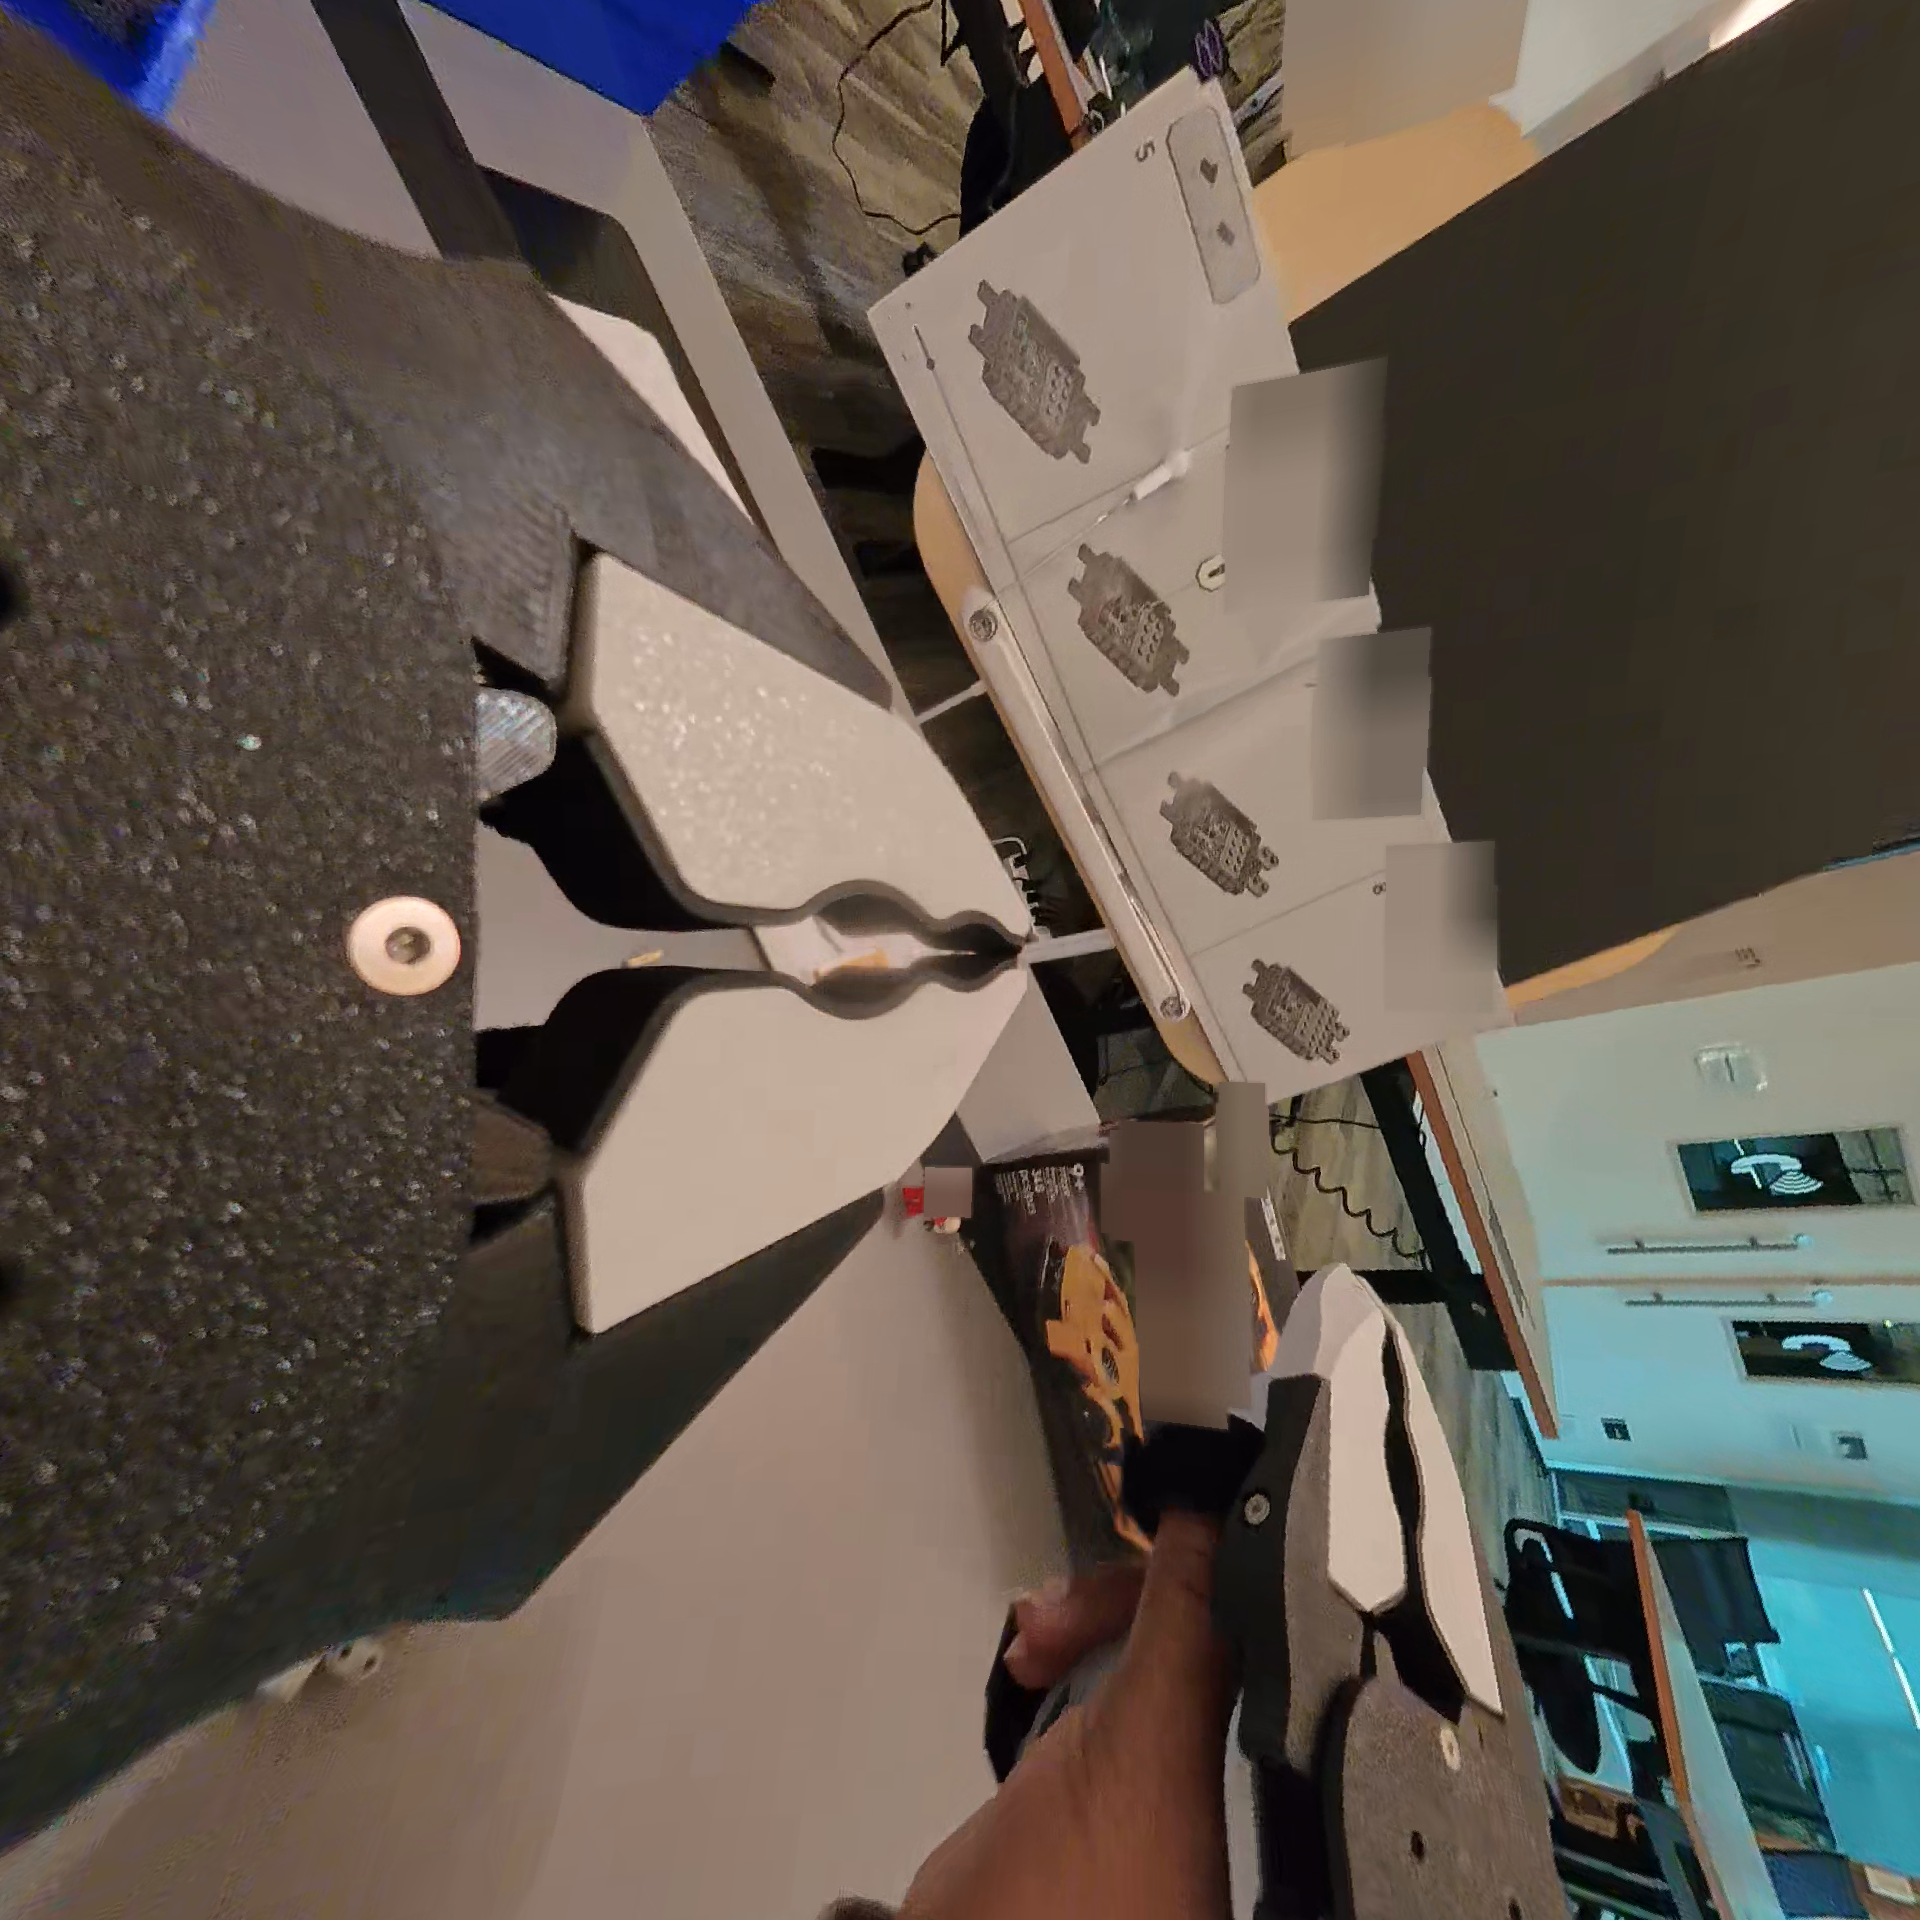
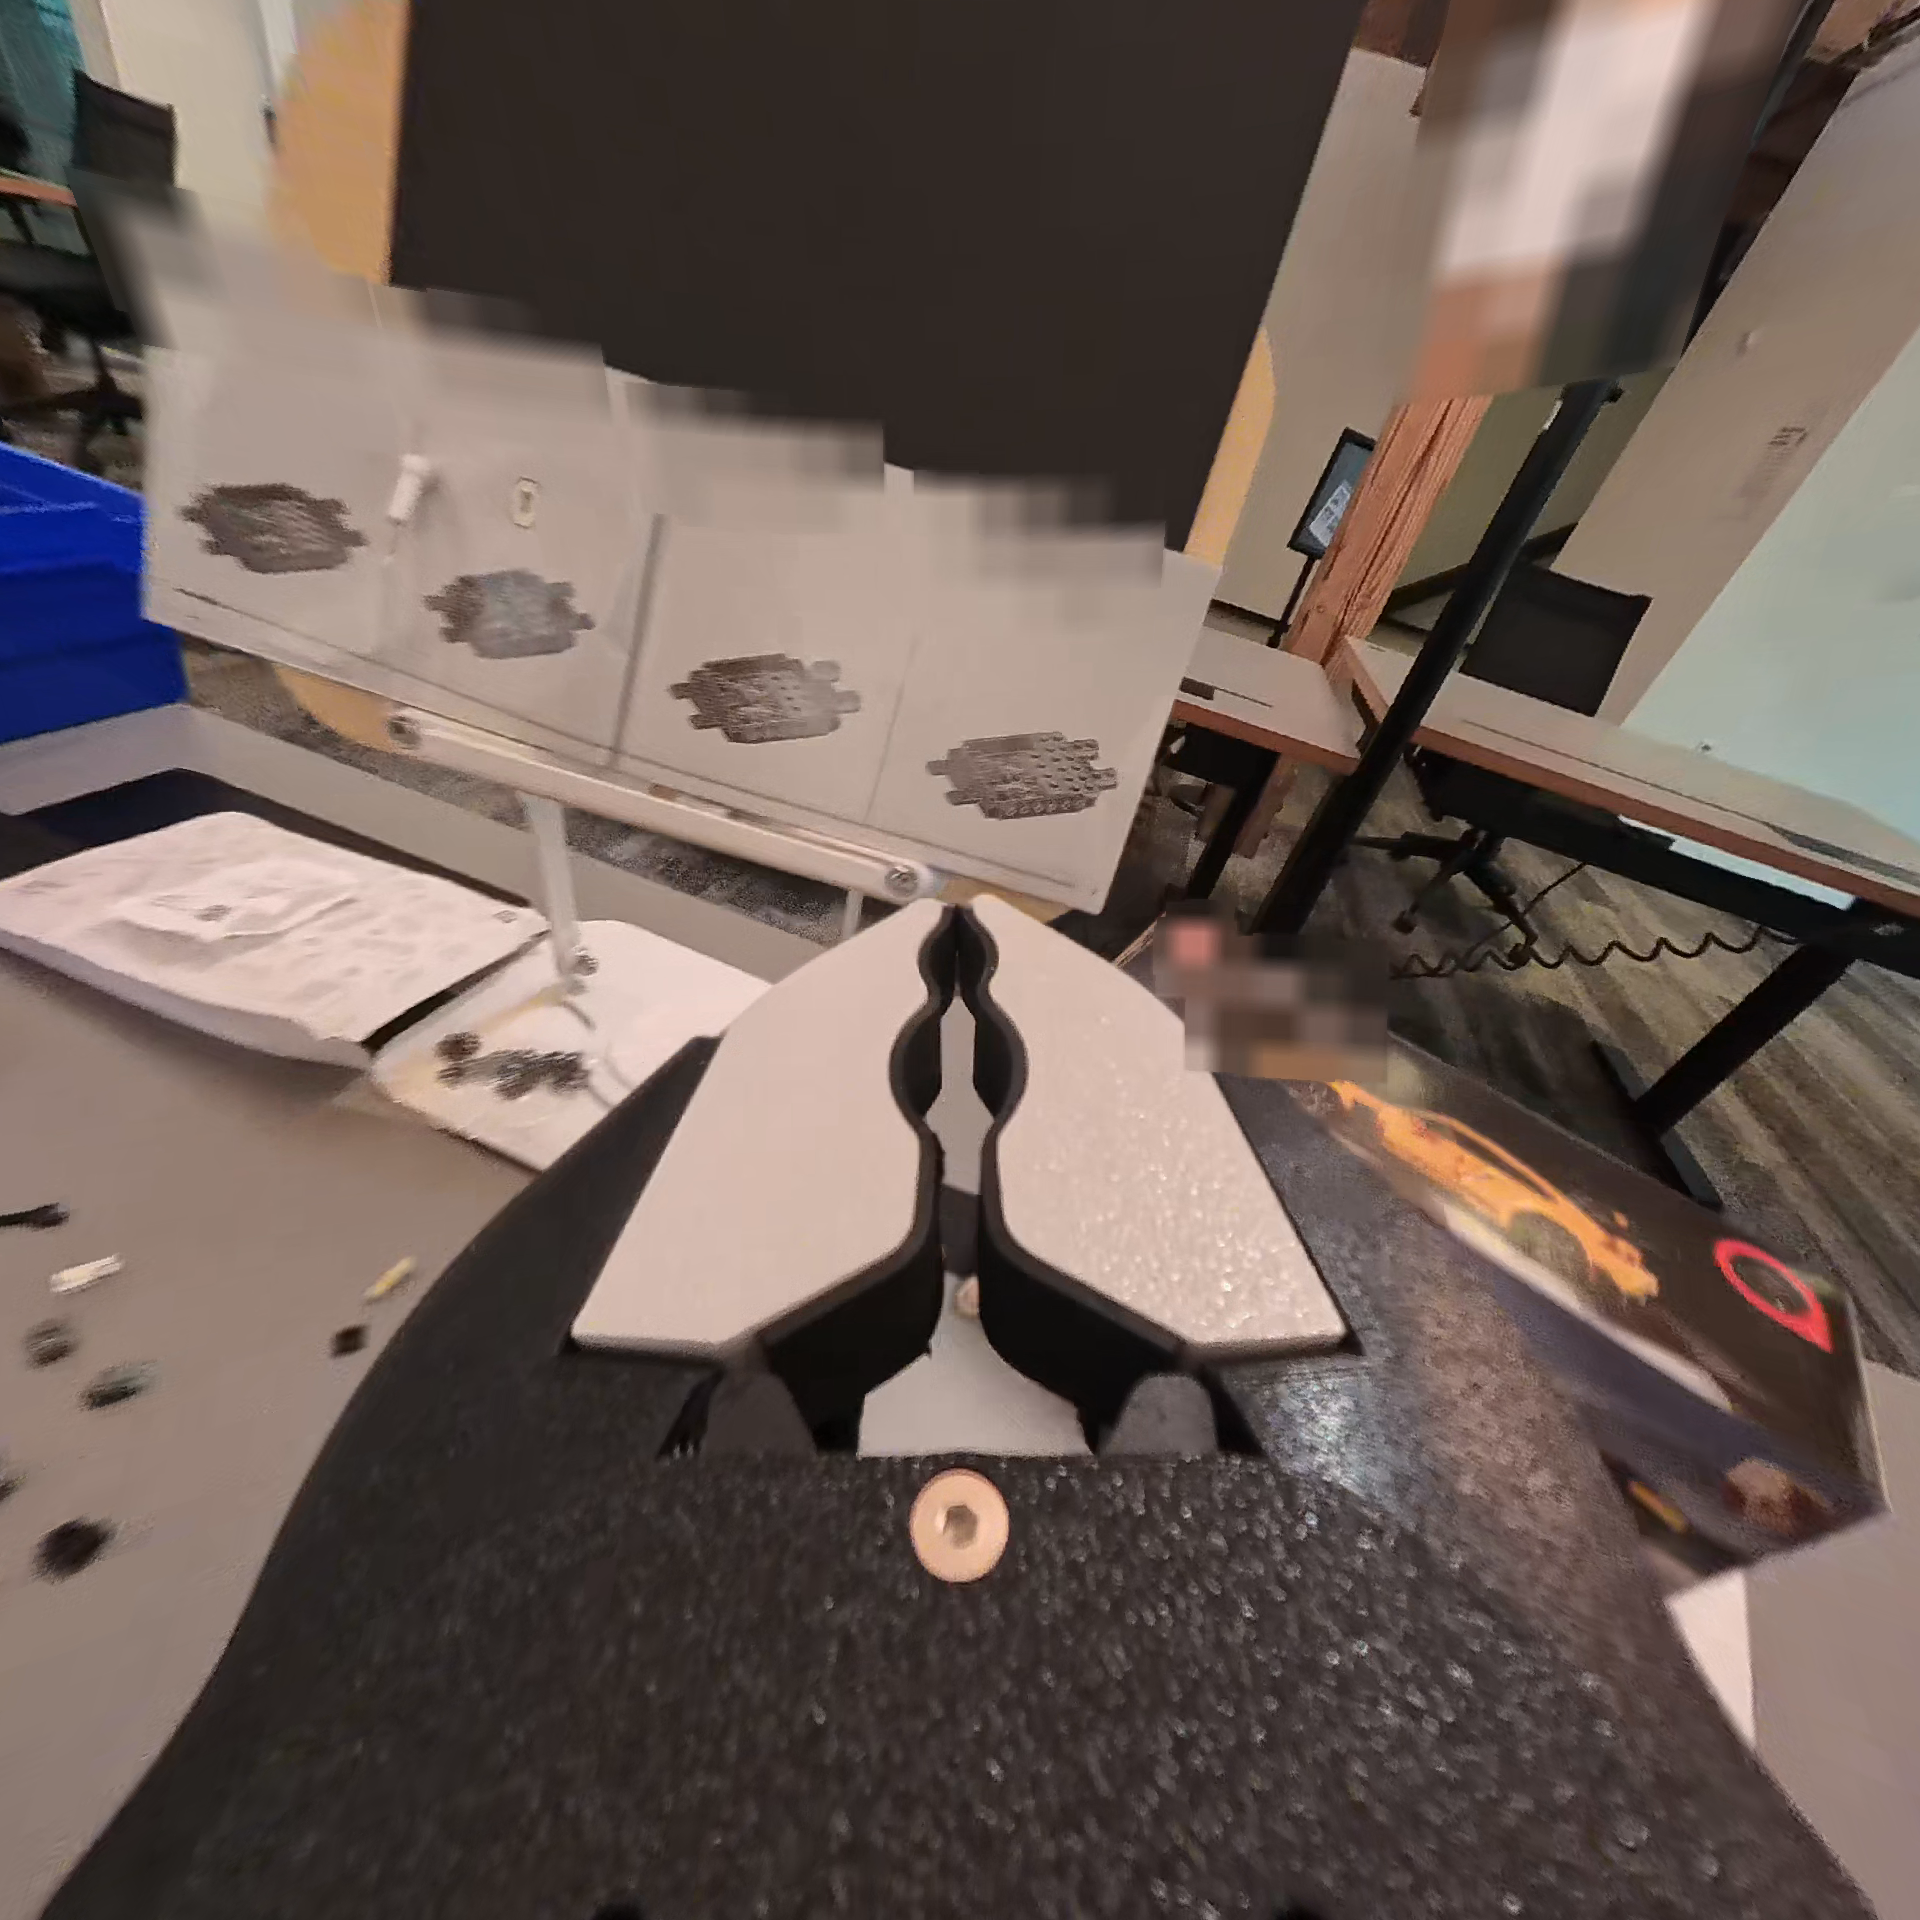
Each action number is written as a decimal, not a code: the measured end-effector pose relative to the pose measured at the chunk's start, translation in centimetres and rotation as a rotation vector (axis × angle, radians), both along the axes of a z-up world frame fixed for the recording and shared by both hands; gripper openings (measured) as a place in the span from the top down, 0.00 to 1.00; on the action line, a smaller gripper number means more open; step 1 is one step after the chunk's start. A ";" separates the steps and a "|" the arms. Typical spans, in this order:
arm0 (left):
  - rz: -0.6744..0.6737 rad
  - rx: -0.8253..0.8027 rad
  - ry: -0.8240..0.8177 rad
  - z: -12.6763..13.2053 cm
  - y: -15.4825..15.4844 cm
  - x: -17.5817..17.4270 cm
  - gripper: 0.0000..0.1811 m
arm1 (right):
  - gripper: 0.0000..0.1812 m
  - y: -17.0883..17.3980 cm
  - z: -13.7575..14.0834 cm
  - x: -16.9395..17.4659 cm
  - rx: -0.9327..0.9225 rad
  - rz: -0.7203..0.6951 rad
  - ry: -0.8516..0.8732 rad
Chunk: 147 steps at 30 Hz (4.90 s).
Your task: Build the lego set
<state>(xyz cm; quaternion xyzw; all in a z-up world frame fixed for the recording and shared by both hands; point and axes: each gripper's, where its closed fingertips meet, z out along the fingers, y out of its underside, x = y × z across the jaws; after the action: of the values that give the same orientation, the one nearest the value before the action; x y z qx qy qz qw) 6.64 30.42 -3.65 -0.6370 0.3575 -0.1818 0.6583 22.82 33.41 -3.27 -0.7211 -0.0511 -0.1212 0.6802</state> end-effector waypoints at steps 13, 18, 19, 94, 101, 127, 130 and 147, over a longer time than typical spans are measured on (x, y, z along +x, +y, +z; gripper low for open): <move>0.031 -0.039 0.016 -4.9 5.4 -0.9 1.00 | 0.68 14.9 1.2 7.9 0.033 0.161 -0.068; 0.018 -0.060 0.025 -6.0 6.1 -0.8 1.00 | 0.72 16.1 1.8 7.6 0.067 0.219 -0.055; 0.017 -0.060 0.028 -6.2 6.2 -0.8 1.00 | 0.75 16.0 2.0 7.4 0.088 0.223 -0.067; -0.456 -0.544 -0.361 1.5 12.9 13.8 0.91 | 0.94 10.1 -0.2 -2.3 0.292 0.276 -0.689; -0.558 -0.477 -0.342 1.2 12.0 13.1 0.91 | 0.87 8.9 -0.6 -2.8 0.139 0.605 -0.307; -0.600 -0.448 -0.335 1.4 12.3 10.2 0.96 | 0.82 8.1 2.5 -0.5 0.119 0.530 -0.201; -0.592 -0.444 -0.341 1.6 12.3 9.8 0.96 | 0.72 8.1 -1.0 -3.6 -0.016 0.691 -0.172; -0.529 -0.391 -0.362 3.3 12.1 6.3 0.91 | 1.00 8.7 0.1 -9.8 0.060 0.692 -0.042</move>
<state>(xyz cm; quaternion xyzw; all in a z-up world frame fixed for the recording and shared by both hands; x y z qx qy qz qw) 12.95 42.55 -0.31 -0.5941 0.3461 -0.5200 0.5069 13.04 42.09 -3.17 -0.6383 -0.3029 0.1006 0.7005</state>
